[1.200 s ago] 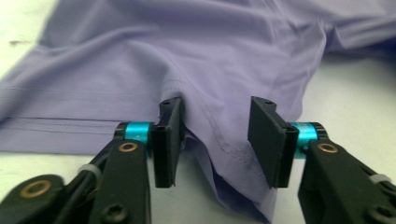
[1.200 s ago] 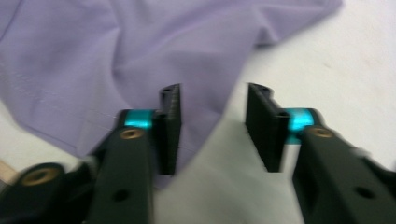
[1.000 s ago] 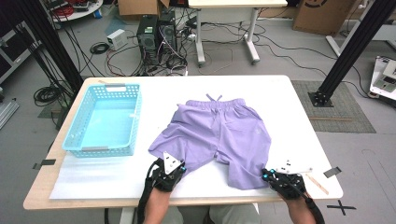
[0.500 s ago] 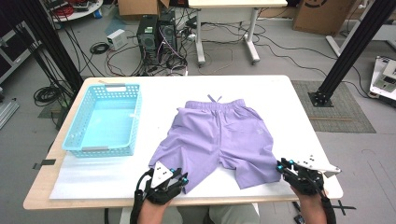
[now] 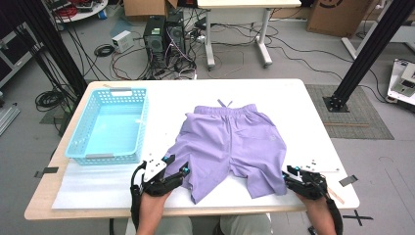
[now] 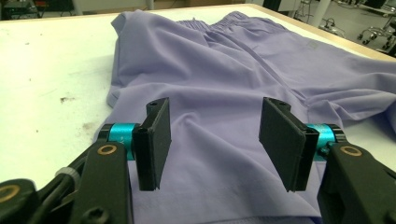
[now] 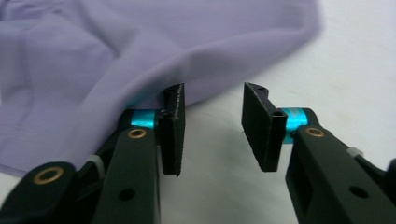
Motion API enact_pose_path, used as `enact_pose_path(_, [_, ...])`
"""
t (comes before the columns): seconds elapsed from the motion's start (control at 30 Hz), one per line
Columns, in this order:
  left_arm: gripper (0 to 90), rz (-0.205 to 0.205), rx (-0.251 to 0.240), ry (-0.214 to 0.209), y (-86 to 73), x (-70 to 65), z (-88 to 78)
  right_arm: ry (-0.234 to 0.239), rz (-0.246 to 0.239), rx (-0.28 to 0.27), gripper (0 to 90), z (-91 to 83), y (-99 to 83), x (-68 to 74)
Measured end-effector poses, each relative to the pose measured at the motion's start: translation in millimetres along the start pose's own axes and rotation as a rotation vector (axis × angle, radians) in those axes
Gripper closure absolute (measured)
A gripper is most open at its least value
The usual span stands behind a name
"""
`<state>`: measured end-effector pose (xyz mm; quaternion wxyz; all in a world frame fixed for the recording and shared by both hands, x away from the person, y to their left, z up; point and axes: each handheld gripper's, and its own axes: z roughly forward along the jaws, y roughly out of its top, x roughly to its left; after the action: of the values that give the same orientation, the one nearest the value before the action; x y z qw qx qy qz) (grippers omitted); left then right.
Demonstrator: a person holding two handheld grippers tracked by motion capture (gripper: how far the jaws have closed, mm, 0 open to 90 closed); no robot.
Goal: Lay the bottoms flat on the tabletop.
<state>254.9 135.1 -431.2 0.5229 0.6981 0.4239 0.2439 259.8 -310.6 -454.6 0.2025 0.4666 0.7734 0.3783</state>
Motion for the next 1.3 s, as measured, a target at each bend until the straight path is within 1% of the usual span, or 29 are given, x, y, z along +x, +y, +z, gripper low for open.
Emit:
enact_pose_path(0.03, [43.6, 0.003, -0.001, 0.000, 1.0, 1.1, 0.3, 0.006, -0.025, 0.010, 59.3, 4.1, 1.8, 4.6])
enact_pose_path(0.07, [43.6, 0.004, -0.003, 0.001, 2.0, 2.1, 0.9, -0.001, -0.049, 0.030, 58.8, 7.0, 4.2, 9.6])
enact_pose_path(0.1, [43.6, 0.003, -0.003, 0.001, 3.0, 3.1, 1.7, -0.005, -0.070, 0.034, 58.5, 8.8, 6.4, 13.7])
enact_pose_path(0.13, [43.6, -0.004, -0.004, 0.002, 3.8, 3.9, 2.9, 0.012, -0.088, 0.039, 58.2, 10.0, 9.0, 15.7])
enact_pose_path(0.2, [43.6, -0.001, -0.004, 0.004, 5.7, 6.6, 5.2, 0.019, -0.110, 0.038, 58.0, 11.3, 13.6, 19.3])
enact_pose_path(0.27, [43.6, 0.000, -0.003, 0.006, 6.8, 8.9, 8.4, 0.034, -0.097, 0.030, 58.0, 11.5, 15.9, 18.3])
enact_pose_path(0.3, [43.6, -0.003, 0.000, 0.008, 6.9, 9.7, 10.5, 0.050, -0.076, 0.044, 57.6, 13.2, 16.7, 17.0])
enact_pose_path(0.33, [43.6, 0.000, 0.005, 0.010, 7.2, 11.1, 12.4, 0.063, -0.064, 0.069, 55.9, 16.3, 17.4, 15.7])
enact_pose_path(0.43, [43.7, -0.005, 0.010, 0.012, 7.6, 13.2, 18.6, 0.066, -0.077, 0.061, 54.8, 20.7, 18.8, 15.8])
enact_pose_path(0.47, [43.7, -0.008, 0.011, 0.013, 7.6, 13.1, 20.5, 0.060, -0.082, 0.062, 55.0, 21.4, 19.3, 17.4])
enact_pose_path(0.5, [43.8, -0.007, 0.016, 0.012, 7.6, 12.9, 23.1, 0.057, -0.096, 0.061, 59.1, 22.0, 19.7, 18.3])
enact_pose_path(0.53, [43.8, -0.008, 0.018, 0.012, 7.5, 12.3, 25.0, 0.075, -0.110, 0.062, 68.5, 22.5, 20.4, 19.8])
enact_pose_path(0.6, [43.8, -0.008, 0.021, 0.010, 7.0, 10.0, 28.0, 0.103, -0.171, 0.066, 86.9, 22.2, 21.1, 24.2])
enact_pose_path(0.63, [43.8, -0.005, 0.026, 0.008, 6.8, 9.0, 29.0, 0.098, -0.193, 0.067, 89.5, 21.7, 21.0, 27.2])
enact_pose_path(0.67, [43.9, -0.003, 0.030, 0.007, 6.8, 7.7, 29.7, 0.081, -0.206, 0.069, 90.0, 20.9, 21.2, 29.1])
enact_pose_path(0.73, [43.9, 0.005, 0.032, 0.003, 7.1, 5.9, 30.0, 0.070, -0.207, 0.075, 90.0, 17.4, 20.9, 28.2])
enact_pose_path(0.8, [43.9, 0.006, 0.030, 0.004, 7.5, 5.0, 29.4, 0.027, -0.207, 0.067, 90.0, 6.5, 19.1, 21.9])
enact_pose_path(0.87, [43.9, 0.002, 0.029, 0.007, 7.6, 5.9, 28.9, -0.012, -0.191, 0.054, 90.0, -6.9, 18.5, 11.9])
enact_pose_path(0.97, [43.9, -0.001, 0.027, 0.011, 8.2, 7.5, 28.7, -0.082, -0.178, 0.058, 90.0, -24.1, 18.6, -4.1])
enact_pose_path(1.07, [43.8, -0.001, 0.024, 0.014, 8.8, 7.8, 29.0, -0.139, -0.176, 0.072, 90.0, -35.2, 18.9, -15.5])
enact_pose_path(1.13, [43.8, 0.000, 0.028, 0.019, 8.7, 9.2, 29.0, -0.166, -0.167, 0.078, 90.0, -39.6, 19.4, -20.1])
enact_pose_path(1.17, [43.8, -0.001, 0.031, 0.023, 8.6, 10.0, 29.1, -0.177, -0.152, 0.072, 89.0, -41.9, 19.7, -22.9])
enact_pose_path(1.23, [43.7, -0.003, 0.037, 0.033, 7.7, 11.7, 28.7, -0.155, -0.098, 0.043, 79.3, -43.6, 19.0, -27.6])
enact_pose_path(1.3, [43.7, 0.003, 0.048, 0.046, 6.4, 13.9, 27.7, -0.146, -0.058, 0.022, 69.7, -41.9, 16.9, -31.2])
